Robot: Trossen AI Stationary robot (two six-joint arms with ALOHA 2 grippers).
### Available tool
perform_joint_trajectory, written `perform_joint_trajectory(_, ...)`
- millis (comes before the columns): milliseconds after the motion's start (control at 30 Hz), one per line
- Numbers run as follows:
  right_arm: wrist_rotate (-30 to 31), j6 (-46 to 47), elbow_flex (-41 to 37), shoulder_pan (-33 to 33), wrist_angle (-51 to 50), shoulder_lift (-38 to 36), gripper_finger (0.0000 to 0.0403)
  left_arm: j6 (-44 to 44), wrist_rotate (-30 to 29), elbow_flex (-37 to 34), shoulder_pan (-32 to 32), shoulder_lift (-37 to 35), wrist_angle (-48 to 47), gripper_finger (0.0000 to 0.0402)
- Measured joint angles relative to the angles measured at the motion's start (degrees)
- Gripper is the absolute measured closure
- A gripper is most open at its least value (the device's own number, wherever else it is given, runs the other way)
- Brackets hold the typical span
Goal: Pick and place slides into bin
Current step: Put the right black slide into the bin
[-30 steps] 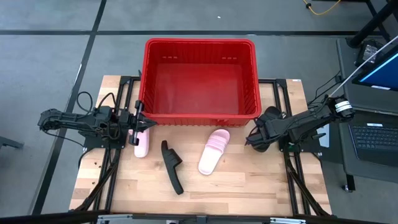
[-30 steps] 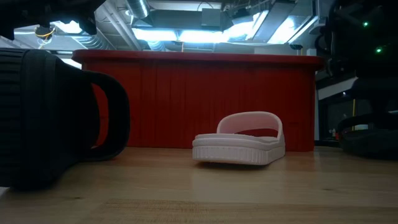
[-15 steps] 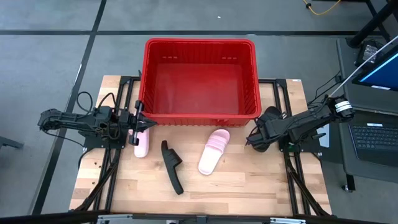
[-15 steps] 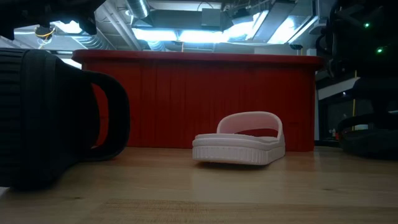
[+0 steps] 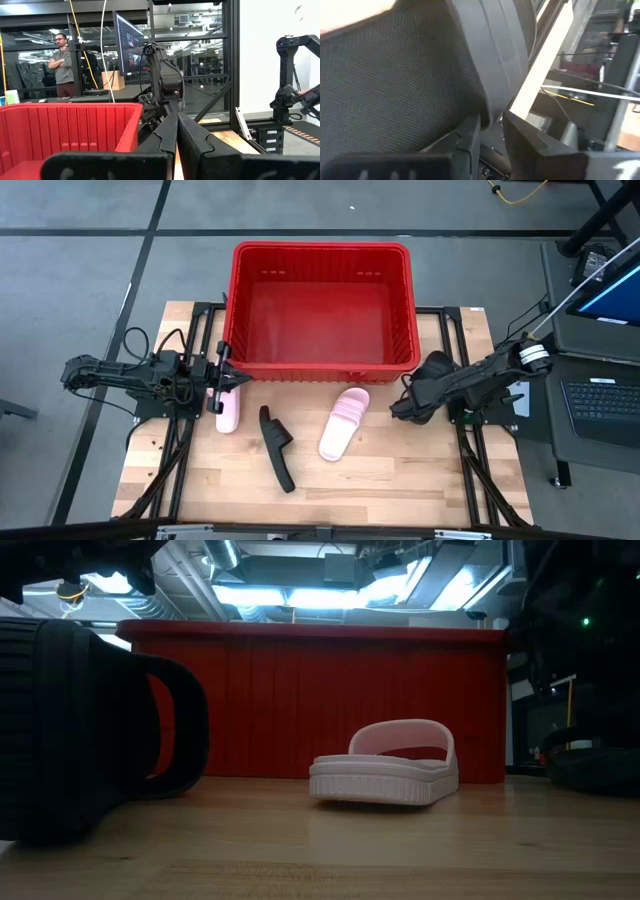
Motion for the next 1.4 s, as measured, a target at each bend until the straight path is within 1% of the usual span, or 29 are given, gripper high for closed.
perform_joint_trajectory(200, -0.13, -0.01, 0.00, 0.00, -0.02, 1.81, 0.0343, 0.00, -0.01, 0.00, -0.02, 0.00, 0.08, 0.0395)
perform_joint_trajectory(333, -0.06, 0.17, 0.00, 0.00, 0.82, 1.84, 0.0386, 0.00, -0.01, 0.00, 0.00, 0.00, 0.12, 0.0395)
perform_joint_trajectory(367, -0.08, 0.15, 0.02, 0.00, 0.99, 1.81, 0.0391, 0.00, -0.01, 0.00, -0.02, 0.00, 0.12, 0.0395)
perform_joint_trajectory(467, -0.47, 0.17, 0.02, 0.02, 1.25, 1.80, 0.0393, 0.01, -0.01, 0.00, 0.00, 0.00, 0.12, 0.0396)
perform_joint_trajectory(567, -2.17, 0.07, 0.16, 0.17, 1.00, 1.77, 0.0397, 0.00, -0.01, 0.00, -0.02, 0.00, 0.12, 0.0395)
perform_joint_trajectory(700, -3.89, 0.44, 0.98, 1.80, 0.41, 1.79, 0.0397, -0.01, 0.00, 0.00, -0.01, 0.01, 0.29, 0.0396)
perform_joint_trajectory(800, -4.96, 1.75, 3.29, 3.16, 0.00, 1.79, 0.0397, -0.02, 0.01, 0.00, -0.02, 0.00, 0.53, 0.0395)
perform_joint_trajectory(1100, -6.91, 1.73, 12.32, 7.00, -3.11, 1.81, 0.0400, -0.04, 0.01, 0.00, 0.00, 0.00, 0.89, 0.0395)
perform_joint_trajectory(1233, -6.86, 1.62, 15.98, 8.76, -3.40, 1.81, 0.0400, -0.15, 0.01, 0.00, -0.02, 0.00, 1.31, 0.0395)
perform_joint_trajectory(1400, -6.68, 1.69, 19.42, 11.19, -4.25, 1.81, 0.0401, -2.61, 0.01, 0.00, -0.02, 0.00, 1.67, 0.0395)
